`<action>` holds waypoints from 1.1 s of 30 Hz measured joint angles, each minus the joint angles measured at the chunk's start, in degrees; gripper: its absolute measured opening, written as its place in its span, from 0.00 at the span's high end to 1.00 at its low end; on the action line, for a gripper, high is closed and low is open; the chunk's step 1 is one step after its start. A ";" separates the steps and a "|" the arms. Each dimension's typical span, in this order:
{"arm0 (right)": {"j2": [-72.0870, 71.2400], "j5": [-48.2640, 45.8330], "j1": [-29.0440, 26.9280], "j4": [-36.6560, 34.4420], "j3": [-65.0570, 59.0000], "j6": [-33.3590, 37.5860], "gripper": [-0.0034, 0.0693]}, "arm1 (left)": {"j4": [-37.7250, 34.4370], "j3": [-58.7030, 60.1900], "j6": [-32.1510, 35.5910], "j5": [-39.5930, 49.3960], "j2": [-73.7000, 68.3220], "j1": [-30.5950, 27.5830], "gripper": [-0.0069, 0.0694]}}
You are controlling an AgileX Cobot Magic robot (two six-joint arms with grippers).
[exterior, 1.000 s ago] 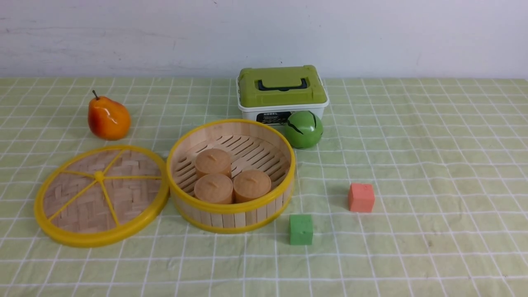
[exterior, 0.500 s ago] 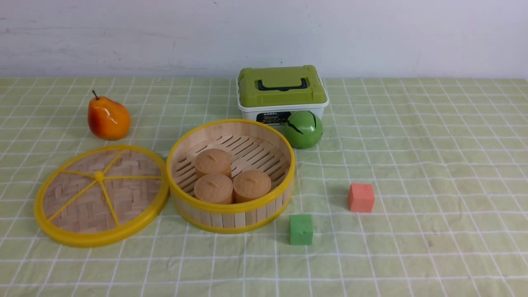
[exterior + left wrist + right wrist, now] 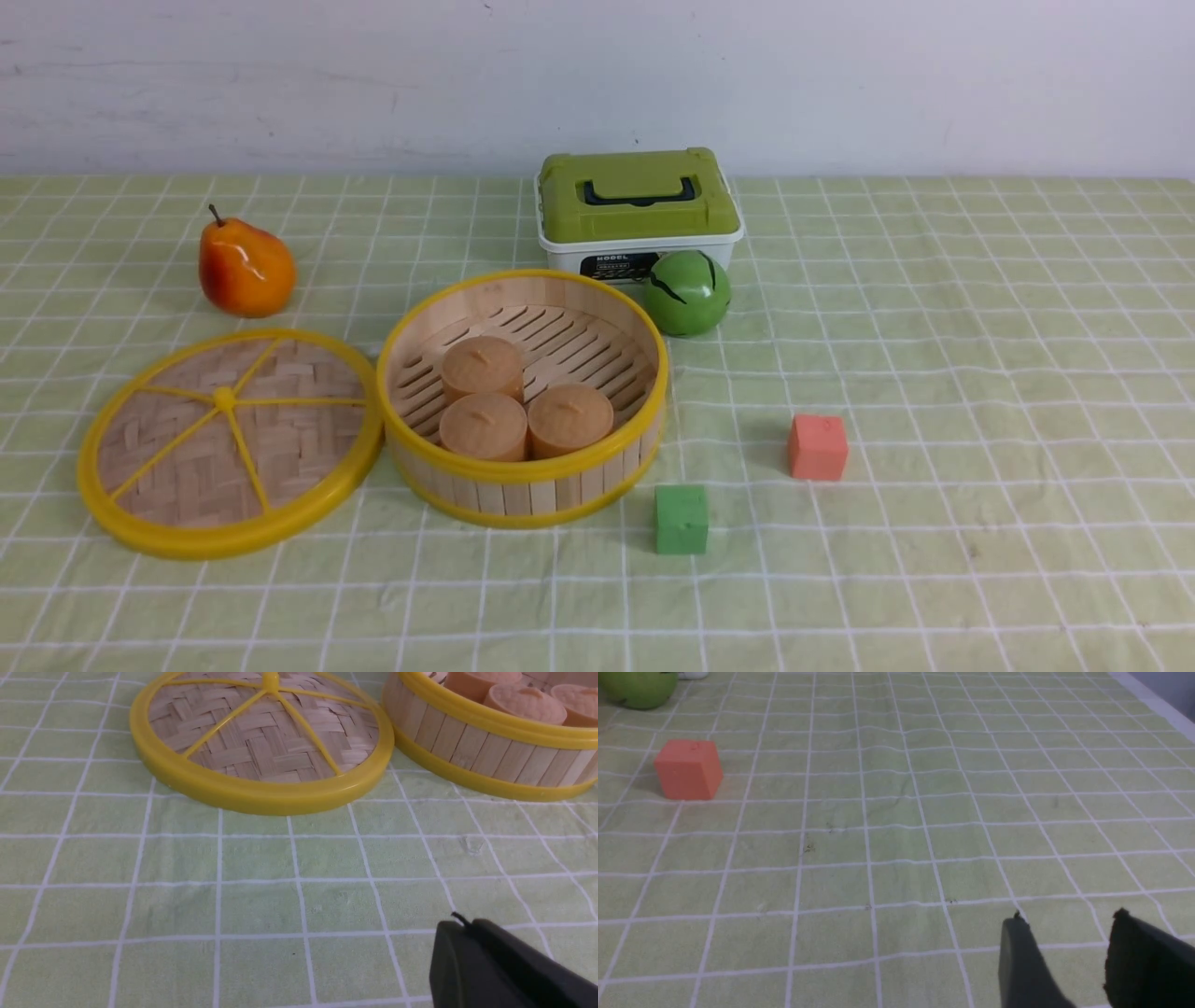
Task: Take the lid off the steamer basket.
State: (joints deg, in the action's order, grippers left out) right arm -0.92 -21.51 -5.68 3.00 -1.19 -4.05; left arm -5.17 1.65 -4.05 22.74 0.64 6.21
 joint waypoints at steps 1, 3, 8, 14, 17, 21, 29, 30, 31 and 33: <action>0.00 0.00 0.00 0.00 0.00 0.00 0.62 | 0.00 0.00 0.00 -0.03 0.00 0.00 0.89; 0.00 0.00 0.00 0.00 0.00 0.00 0.62 | 0.00 0.00 0.00 -0.03 0.00 0.00 0.89; 0.00 0.00 0.00 0.00 0.00 0.00 0.62 | 0.00 0.00 0.00 -0.07 0.00 0.00 0.88; 0.00 0.00 0.00 0.00 0.00 0.00 0.62 | 0.00 0.00 0.00 -0.07 0.00 0.00 0.87; 0.00 0.00 0.00 0.00 0.00 0.00 0.62 | 0.00 0.00 0.00 -0.07 0.00 0.00 0.87; 0.00 0.00 0.00 0.00 0.00 0.00 0.62 | 0.00 0.00 0.00 -0.07 0.00 0.00 0.86; 0.00 0.00 0.00 0.00 0.00 0.00 0.62 | 0.00 0.00 0.00 -0.07 0.00 0.00 0.86; 0.00 0.00 0.00 0.00 0.00 0.00 0.62 | 0.00 0.00 0.00 -0.07 0.00 0.00 0.86; 0.00 0.00 0.00 0.00 0.00 0.00 0.62 | 0.00 0.00 0.00 -0.07 0.00 0.00 0.86; 0.00 0.00 0.00 0.00 0.00 0.00 0.62 | 0.00 0.00 0.00 -0.07 0.00 0.00 0.86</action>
State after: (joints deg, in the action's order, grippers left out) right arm -0.92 -21.51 -5.68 3.00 -1.19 -4.05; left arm -5.17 1.65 -4.05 22.67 0.64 6.21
